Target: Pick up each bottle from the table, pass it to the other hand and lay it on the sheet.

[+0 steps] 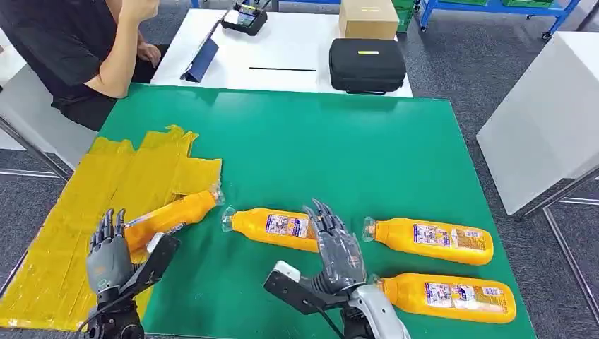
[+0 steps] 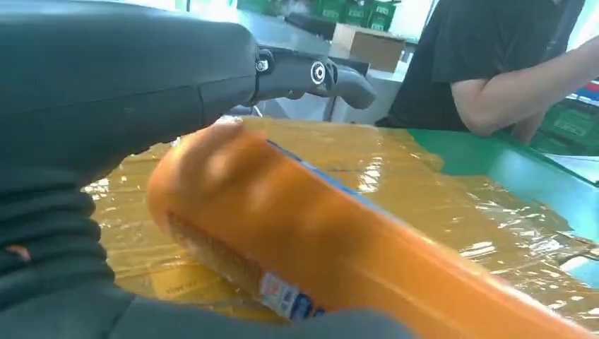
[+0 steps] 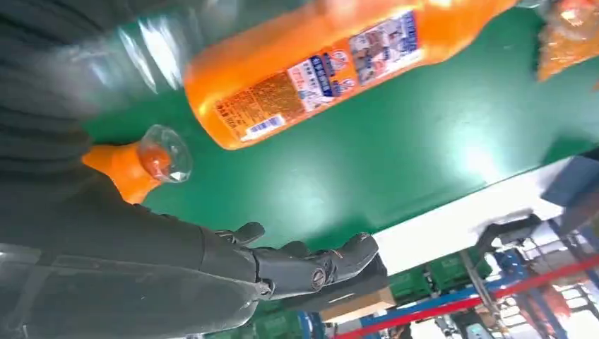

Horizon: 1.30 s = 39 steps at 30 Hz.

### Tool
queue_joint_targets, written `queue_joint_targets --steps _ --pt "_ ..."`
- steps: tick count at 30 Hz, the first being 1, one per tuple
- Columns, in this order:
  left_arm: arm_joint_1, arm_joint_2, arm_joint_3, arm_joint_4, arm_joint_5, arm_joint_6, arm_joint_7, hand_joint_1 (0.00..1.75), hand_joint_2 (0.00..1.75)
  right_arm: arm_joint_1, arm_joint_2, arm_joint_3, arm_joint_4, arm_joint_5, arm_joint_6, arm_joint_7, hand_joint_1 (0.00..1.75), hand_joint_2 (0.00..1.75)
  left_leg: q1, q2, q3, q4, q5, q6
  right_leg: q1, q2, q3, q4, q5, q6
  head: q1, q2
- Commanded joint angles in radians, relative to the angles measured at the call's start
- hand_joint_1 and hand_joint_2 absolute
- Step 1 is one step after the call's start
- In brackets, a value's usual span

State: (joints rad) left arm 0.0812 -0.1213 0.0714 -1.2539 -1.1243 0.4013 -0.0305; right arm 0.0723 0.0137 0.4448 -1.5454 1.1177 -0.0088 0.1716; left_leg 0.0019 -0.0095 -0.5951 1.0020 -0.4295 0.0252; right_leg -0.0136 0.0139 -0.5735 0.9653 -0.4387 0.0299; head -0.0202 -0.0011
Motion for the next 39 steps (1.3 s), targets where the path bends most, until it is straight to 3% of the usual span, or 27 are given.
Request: queue_joint_targets --steps 1,10,21,28,29,30,31,39 --pt "-0.047 -0.004 -0.008 0.062 0.028 0.002 -0.008 0.00 0.00 -0.044 0.014 -0.030 0.135 0.011 0.003 0.003 0.00 1.75 0.000 0.000 0.004 -0.001 -0.001 -0.001 0.000 -0.001 0.004 -0.001 -0.001 -0.001 0.000 0.000" --pt "-0.001 -0.027 -0.017 -0.110 0.508 -0.069 -0.224 0.00 0.00 -0.160 0.045 -0.041 0.368 0.129 -0.042 0.000 0.00 1.75 0.001 0.003 0.006 -0.001 -0.002 -0.002 0.001 0.000 0.005 -0.001 -0.001 -0.002 0.000 0.000" --pt "0.000 -0.008 -0.099 -0.165 0.573 -0.074 -0.243 0.00 0.00 -0.250 0.081 -0.022 0.499 0.155 -0.052 -0.010 0.00 1.75 0.000 0.003 0.006 -0.001 -0.001 -0.001 0.001 0.001 0.005 -0.001 -0.001 -0.002 0.000 0.000" --pt "-0.051 0.010 -0.128 -0.096 0.617 -0.065 -0.246 0.00 0.00 -0.355 0.132 0.043 0.800 0.200 -0.041 0.045 0.00 1.75 0.000 0.002 0.003 -0.001 0.001 0.000 0.000 0.001 0.003 -0.001 0.001 -0.001 0.000 0.000" --pt "-0.058 0.012 -0.136 -0.085 0.624 -0.066 -0.250 0.00 0.00 -0.374 0.138 0.045 0.859 0.191 -0.015 0.050 0.30 1.75 0.000 0.002 0.006 -0.002 0.000 -0.001 0.001 0.000 0.006 -0.002 0.000 -0.002 0.000 0.000" --pt "-0.075 0.013 -0.143 -0.059 0.637 -0.059 -0.257 0.00 0.00 -0.399 0.150 0.047 0.949 0.171 -0.016 0.033 1.66 1.75 0.001 0.001 0.005 -0.002 0.001 -0.001 0.001 0.000 0.005 -0.002 0.001 -0.001 0.000 0.000" --pt "-0.082 0.015 -0.148 -0.050 0.643 -0.058 -0.261 0.00 0.00 -0.409 0.152 0.050 0.978 0.167 -0.010 0.030 1.75 1.75 0.000 0.002 0.006 -0.002 0.000 -0.001 0.001 0.000 0.006 -0.002 0.000 -0.002 0.000 0.000" --pt "-0.118 0.017 -0.165 0.009 0.675 -0.047 -0.272 0.00 0.00 -0.446 0.174 0.037 1.095 0.133 0.030 0.025 1.75 1.75 0.001 0.001 0.011 -0.002 0.001 -0.001 0.001 -0.001 0.010 -0.002 0.000 -0.002 0.000 0.000"
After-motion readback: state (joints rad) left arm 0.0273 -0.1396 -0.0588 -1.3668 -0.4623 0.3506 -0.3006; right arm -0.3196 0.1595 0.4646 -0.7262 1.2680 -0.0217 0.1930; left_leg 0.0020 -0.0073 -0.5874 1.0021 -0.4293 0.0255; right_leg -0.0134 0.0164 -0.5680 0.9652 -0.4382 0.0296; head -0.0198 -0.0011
